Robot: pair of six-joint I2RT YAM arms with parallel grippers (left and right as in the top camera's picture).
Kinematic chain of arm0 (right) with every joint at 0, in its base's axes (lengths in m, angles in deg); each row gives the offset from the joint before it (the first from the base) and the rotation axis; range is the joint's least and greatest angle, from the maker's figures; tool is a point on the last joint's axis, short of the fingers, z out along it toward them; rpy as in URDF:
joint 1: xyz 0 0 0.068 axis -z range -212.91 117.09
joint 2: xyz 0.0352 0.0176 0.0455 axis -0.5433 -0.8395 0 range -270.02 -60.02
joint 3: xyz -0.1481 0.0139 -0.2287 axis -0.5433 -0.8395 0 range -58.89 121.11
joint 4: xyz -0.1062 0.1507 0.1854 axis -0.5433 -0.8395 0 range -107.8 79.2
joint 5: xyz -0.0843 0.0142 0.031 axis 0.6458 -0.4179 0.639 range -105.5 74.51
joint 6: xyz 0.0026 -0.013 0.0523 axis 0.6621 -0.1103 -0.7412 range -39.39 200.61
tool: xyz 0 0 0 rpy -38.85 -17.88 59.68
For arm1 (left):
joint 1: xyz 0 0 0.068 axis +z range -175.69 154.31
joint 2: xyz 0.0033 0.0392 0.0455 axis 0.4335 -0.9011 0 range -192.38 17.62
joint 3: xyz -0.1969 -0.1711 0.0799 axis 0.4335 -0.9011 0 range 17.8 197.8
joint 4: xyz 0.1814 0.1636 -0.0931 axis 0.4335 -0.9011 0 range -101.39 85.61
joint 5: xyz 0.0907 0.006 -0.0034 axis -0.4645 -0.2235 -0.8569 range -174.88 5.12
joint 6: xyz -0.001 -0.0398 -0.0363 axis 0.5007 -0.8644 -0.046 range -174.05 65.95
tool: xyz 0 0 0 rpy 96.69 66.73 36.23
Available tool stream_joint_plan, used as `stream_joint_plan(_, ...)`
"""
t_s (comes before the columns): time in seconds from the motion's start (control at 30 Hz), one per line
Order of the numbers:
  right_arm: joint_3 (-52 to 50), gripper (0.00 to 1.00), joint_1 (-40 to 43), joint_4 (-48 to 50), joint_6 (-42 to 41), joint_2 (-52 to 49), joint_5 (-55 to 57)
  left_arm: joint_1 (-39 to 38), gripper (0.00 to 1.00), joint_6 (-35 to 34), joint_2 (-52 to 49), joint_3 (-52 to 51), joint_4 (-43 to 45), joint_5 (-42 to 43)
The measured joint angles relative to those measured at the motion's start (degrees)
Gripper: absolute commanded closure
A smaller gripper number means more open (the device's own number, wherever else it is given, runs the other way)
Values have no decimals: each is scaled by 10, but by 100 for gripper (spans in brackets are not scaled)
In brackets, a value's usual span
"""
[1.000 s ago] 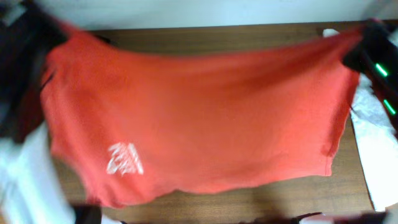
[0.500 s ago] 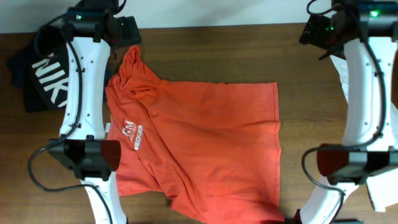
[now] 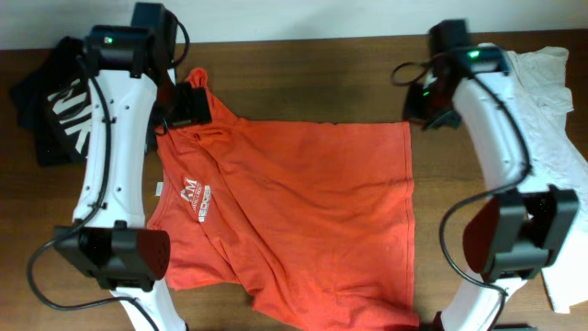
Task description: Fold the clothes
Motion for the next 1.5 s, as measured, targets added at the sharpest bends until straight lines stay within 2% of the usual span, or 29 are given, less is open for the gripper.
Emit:
stream_joint_plan(0.17,-16,96,-19,41,0,-58,-4,0,1,0,-2,-108,60,-5)
stream_joint_plan(0.37,-19,96,-19,72,1,-132,-4,0,1,0,-2,-156,106,-5)
stream_joint_plan(0.5,-19,96,-19,100,4,-164,-4,0,1,0,-2,-161,131,-5)
stream_joint_plan(0.9,-10,96,-16,179,7,-191,27,0,1,0,-2,-161,134,-5)
stream_joint_plan(1.1,2,96,26,270,13,-209,37,0,1,0,-2,-165,130,-5)
stream_joint_plan(1.27,33,95,113,258,30,-225,44,0,1,0,-2,-232,151,-4)
stream_joint_plan(1.3,53,92,149,224,31,-232,47,0,1,0,-2,-253,160,-2)
stream_joint_plan(1.37,111,75,198,145,35,-255,53,0,1,0,-2,-283,173,2)
stream_joint_plan(1.4,144,54,212,95,36,-265,48,0,1,0,-2,-290,172,3)
stream_joint_plan(1.43,185,39,226,56,36,-274,38,0,1,0,-2,-295,170,5)
stream_joint_plan(1.5,315,18,235,-37,34,-279,7,0,1,0,-2,-295,166,9)
